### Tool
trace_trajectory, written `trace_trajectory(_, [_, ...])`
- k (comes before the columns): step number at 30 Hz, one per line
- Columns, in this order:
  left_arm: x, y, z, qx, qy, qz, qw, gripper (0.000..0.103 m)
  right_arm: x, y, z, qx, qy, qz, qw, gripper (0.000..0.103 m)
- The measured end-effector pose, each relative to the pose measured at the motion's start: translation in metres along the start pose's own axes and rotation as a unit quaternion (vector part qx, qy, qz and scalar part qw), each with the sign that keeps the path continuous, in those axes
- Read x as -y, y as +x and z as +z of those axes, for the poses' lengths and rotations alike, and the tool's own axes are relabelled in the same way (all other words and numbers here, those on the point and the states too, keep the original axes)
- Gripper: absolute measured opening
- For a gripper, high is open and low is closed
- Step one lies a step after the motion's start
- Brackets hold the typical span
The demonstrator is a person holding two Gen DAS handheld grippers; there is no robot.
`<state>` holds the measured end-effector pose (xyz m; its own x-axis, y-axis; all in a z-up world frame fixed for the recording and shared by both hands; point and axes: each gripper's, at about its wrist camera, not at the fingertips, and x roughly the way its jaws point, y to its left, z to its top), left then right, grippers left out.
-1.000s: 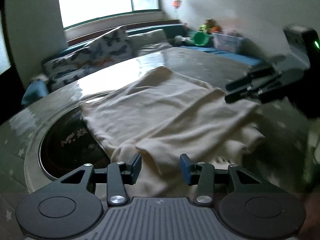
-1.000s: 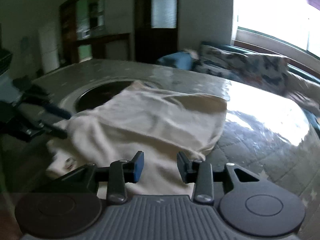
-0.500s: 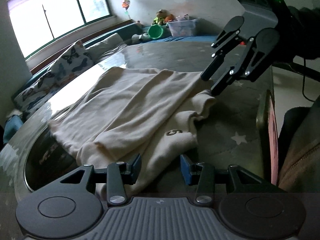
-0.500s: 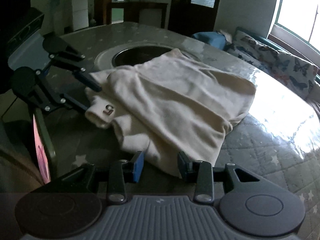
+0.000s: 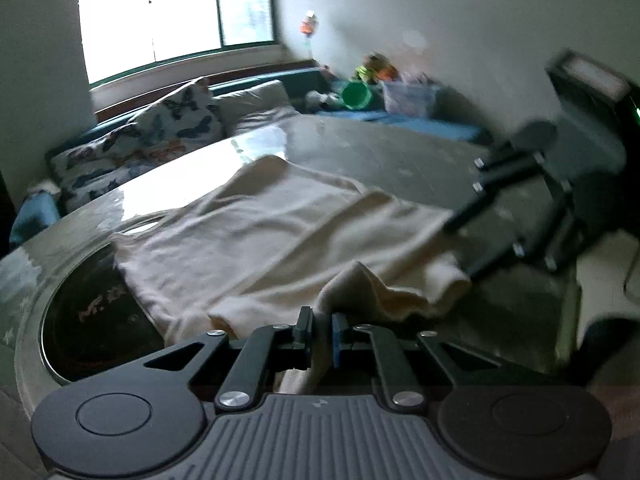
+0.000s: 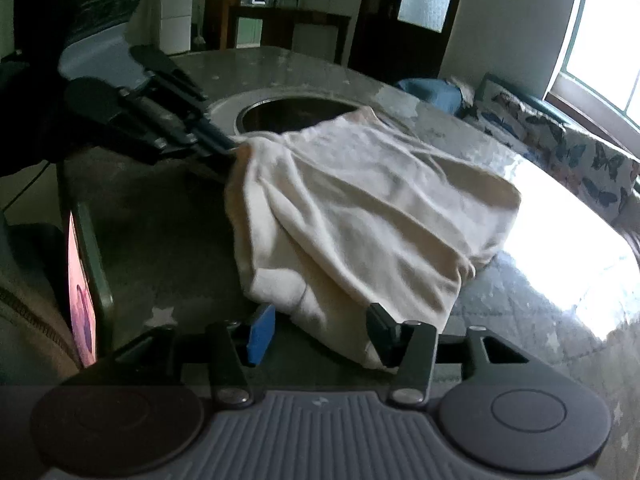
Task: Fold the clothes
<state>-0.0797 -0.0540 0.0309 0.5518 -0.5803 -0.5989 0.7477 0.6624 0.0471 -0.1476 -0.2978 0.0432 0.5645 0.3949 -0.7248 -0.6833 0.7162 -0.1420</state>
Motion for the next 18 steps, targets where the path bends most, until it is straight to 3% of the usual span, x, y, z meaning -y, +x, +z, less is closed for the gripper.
trace_trajectory(10, [-0.031, 0.012, 0.016, 0.008, -0.078, -0.012, 0.9968, 0.009, -0.012, 0.008, -0.002, 0.023, -0.048, -0.011, 0.999, 0.061])
trace_trajectory(18, [-0.029, 0.007, 0.014, 0.003, -0.069, -0.014, 0.9975, 0.01, -0.01, 0.012, 0.007, 0.07, -0.05, -0.056, 0.995, 0.052])
